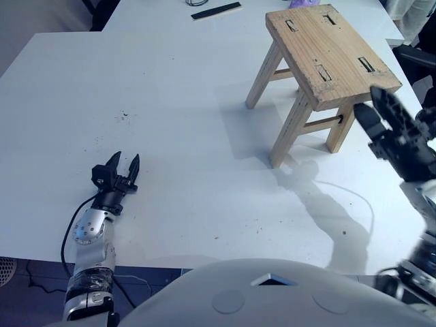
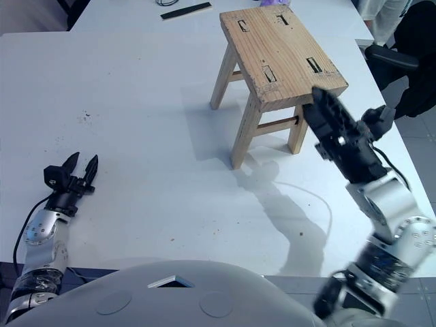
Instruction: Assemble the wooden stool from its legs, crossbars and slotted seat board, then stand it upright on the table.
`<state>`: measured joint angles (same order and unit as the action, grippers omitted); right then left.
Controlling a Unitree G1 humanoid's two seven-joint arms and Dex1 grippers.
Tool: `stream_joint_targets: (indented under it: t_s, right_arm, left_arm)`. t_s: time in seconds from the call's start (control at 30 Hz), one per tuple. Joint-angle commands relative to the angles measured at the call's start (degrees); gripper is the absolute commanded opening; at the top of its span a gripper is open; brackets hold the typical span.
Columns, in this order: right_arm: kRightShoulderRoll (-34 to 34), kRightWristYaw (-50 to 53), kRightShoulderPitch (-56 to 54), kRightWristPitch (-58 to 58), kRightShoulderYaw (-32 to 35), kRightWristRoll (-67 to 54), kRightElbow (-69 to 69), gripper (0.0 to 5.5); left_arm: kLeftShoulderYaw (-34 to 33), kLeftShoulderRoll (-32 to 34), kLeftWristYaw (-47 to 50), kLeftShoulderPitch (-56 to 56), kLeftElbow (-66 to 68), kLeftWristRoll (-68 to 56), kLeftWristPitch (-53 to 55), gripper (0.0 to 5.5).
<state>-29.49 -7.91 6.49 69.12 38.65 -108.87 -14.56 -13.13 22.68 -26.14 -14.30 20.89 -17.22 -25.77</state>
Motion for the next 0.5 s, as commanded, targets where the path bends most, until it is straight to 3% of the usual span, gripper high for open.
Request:
stream_joint_targets:
  t_s: [0.03, 0.1, 0.17, 0.37, 0.5]
  right_arm:
    - [-20.6, -29.9, 8.3, -6.5, -15.3, 33.7, -6.5, 3.1]
    - [-23.6, -33.3, 7.2, -21.7, -26.7, 52.9, -4.6, 3.1]
    - [-23.0, -31.4, 5.3, -32.3, -32.5, 65.3, 0.3, 3.1]
    - [-17.3, -26.1, 2.3, -48.1, -33.5, 80.1, 18.4, 3.1]
    - [-17.8, -30.3, 3.0, -57.2, -36.3, 88.0, 27.6, 3.1]
  left_arm:
    - [2.5, -1.3, -1.5, -2.8, 2.9, 1.8, 5.5, 2.45]
    - [2.6, -0.8, -1.6, -1.1, 2.7, 1.8, 6.6, 2.45]
    - [2.7, -0.5, -0.6, 0.5, 1.3, 1.7, 8.8, 2.45]
    - [4.9, -4.5, 5.6, 5.3, -8.0, 1.0, 16.8, 2.45]
    - [6.3, -6.6, 8.1, 8.4, -10.4, 1.7, 19.7, 2.45]
